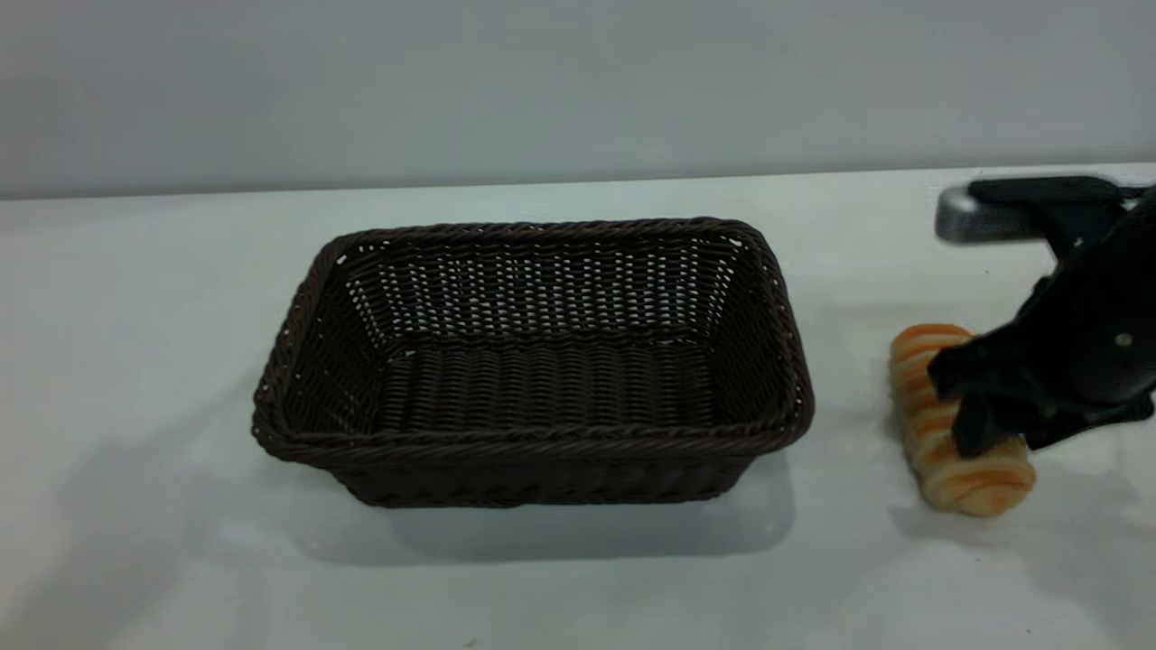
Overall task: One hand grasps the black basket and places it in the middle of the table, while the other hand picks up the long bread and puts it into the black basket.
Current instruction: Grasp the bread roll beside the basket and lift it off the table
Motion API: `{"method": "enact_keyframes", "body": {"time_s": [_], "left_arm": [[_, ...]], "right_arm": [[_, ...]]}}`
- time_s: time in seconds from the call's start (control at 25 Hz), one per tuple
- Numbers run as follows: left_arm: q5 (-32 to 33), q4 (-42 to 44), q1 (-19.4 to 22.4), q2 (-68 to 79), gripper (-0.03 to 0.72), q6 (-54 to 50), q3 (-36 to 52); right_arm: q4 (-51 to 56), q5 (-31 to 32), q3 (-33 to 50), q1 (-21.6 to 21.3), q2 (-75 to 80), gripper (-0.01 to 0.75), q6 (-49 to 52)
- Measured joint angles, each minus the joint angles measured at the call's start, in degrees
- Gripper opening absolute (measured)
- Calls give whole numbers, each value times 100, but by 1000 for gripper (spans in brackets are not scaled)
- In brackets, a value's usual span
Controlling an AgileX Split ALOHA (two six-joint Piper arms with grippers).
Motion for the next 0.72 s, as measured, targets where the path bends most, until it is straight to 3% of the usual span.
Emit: {"method": "enact_keyframes", "body": {"time_s": [0.24, 0.32, 0.48, 0.72], "left_arm": [[0, 1, 0, -5, 594, 0, 0], [0, 1, 0, -5, 594, 0, 0], [0, 6, 0, -5, 594, 0, 0], [-5, 11, 0, -5, 594, 0, 0]], "right_arm": [[0, -123, -143, 0, 468, 390, -22], [0, -176, -148, 0, 504, 314, -22], [0, -187, -148, 4, 448, 79, -117], [0, -182, -136, 4, -158, 41, -236]]}}
